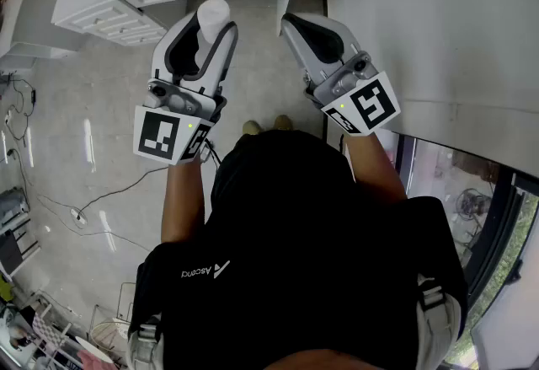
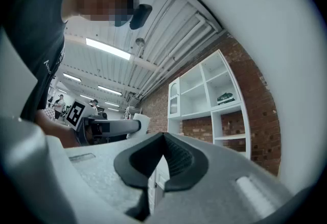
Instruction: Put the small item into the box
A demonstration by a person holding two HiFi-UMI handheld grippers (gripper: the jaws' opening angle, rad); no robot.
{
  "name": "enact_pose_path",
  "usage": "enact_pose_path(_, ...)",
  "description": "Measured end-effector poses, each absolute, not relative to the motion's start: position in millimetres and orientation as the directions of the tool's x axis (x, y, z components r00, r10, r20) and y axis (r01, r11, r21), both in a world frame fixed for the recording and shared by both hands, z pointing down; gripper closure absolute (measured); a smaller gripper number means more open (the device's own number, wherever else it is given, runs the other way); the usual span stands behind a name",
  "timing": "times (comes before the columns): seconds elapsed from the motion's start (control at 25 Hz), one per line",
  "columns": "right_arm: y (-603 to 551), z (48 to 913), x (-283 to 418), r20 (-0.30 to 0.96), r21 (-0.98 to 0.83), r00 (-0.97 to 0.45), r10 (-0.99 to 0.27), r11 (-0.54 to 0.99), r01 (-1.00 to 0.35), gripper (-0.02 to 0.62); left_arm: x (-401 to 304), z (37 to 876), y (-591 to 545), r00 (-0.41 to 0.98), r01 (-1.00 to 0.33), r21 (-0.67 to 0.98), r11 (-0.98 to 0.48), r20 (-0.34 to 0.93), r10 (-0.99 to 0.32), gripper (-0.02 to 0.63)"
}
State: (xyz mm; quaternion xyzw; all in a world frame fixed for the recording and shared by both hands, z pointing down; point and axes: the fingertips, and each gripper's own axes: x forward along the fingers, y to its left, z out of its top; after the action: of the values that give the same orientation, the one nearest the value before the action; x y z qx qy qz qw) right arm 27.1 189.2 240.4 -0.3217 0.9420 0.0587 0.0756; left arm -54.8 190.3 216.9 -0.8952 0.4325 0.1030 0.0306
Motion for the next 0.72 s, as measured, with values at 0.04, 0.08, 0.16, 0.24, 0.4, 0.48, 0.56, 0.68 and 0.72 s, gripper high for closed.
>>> enact_pose_path(0.04,188.8,240.3,27.4,-0.179,0.063,-0.782,-0.597,0.786,-0.615,0.595,-54.1,216.7,190.0,0.605,-0.780,0.033,-0.625,-0.210,-0.768,0.434)
enact_pose_path(0.08,188.5,240.3,27.7,-0.178,0.065,-0.783,-0.596,0.787,-0.614,0.594,-53.3,216.6,189.7,0.606,-0.780,0.032,-0.625,-0.210,-0.767,0.434)
enact_pose_path(0.16,188.4,240.2,28.5,-0.177,0.068,-0.785,-0.594,0.788,-0.612,0.595,-51.5,216.5,189.8,0.606,-0.780,0.031,-0.625,-0.210,-0.767,0.434)
enact_pose_path(0.24,188.7,239.9,29.1,-0.176,0.073,-0.787,-0.591,0.789,-0.610,0.595,-50.0,216.4,190.3,0.606,-0.781,0.030,-0.624,-0.211,-0.767,0.434)
enact_pose_path(0.4,187.4,238.5,27.8,-0.173,0.077,-0.794,-0.582,0.796,-0.600,0.595,-50.2,213.6,189.2,0.602,-0.784,0.027,-0.620,-0.215,-0.769,0.434)
enact_pose_path(0.48,186.2,237.9,26.4,-0.176,0.066,-0.799,-0.576,0.802,-0.593,0.594,-51.5,212.6,188.0,0.600,-0.785,0.026,-0.618,-0.215,-0.771,0.434)
enact_pose_path(0.56,184.4,237.9,25.4,-0.178,0.059,-0.797,-0.577,0.802,-0.594,0.594,-53.5,212.7,186.7,0.598,-0.787,0.026,-0.617,-0.215,-0.772,0.434)
enact_pose_path(0.68,181.3,238.9,22.2,-0.176,0.060,-0.793,-0.583,0.798,-0.599,0.594,-58.5,213.9,183.9,0.595,-0.788,0.029,-0.614,-0.215,-0.774,0.434)
enact_pose_path(0.72,179.9,239.1,20.3,-0.174,0.061,-0.793,-0.585,0.797,-0.601,0.594,-61.1,214.1,182.5,0.595,-0.789,0.030,-0.614,-0.215,-0.775,0.434)
